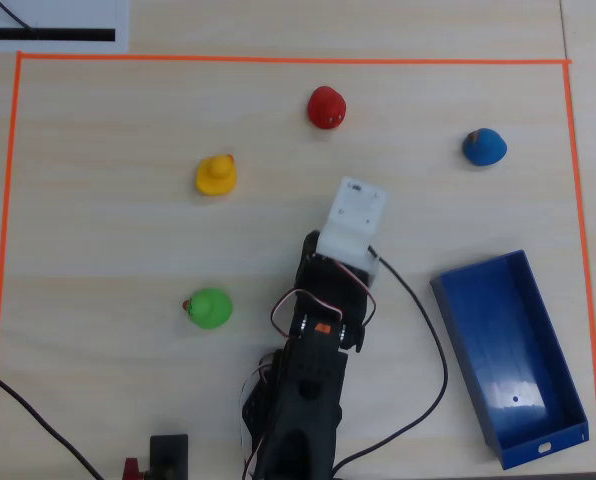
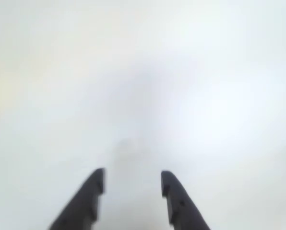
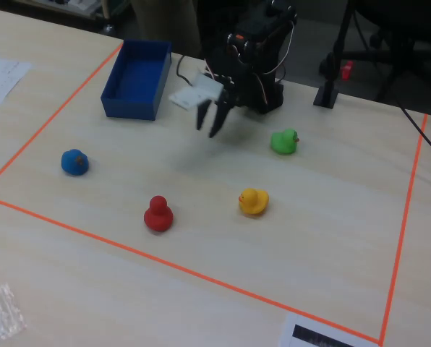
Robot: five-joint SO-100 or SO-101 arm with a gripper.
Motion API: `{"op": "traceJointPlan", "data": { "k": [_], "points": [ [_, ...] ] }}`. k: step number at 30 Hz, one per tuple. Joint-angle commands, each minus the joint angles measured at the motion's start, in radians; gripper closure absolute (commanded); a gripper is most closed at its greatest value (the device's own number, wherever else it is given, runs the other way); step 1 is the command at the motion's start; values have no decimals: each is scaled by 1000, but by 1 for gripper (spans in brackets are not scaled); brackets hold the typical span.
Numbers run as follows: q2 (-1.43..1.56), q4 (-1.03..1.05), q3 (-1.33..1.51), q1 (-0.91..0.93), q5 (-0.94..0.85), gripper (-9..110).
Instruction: Grasp blue duck and put it into box.
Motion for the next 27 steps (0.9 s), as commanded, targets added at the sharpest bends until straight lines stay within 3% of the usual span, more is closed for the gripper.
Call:
{"op": "traceJointPlan", "data": {
  "k": [1, 6, 10, 21, 27],
  "points": [
    [-410, -445, -319, 106, -57, 77],
    [-773, -896, -535, 206, -114, 72],
    [-1058, -1083, -750, 265, -144, 68],
    [-1744, -1272, -1233, 371, -238, 67],
    [-1891, -1290, -1287, 387, -252, 67]
  ]
}}
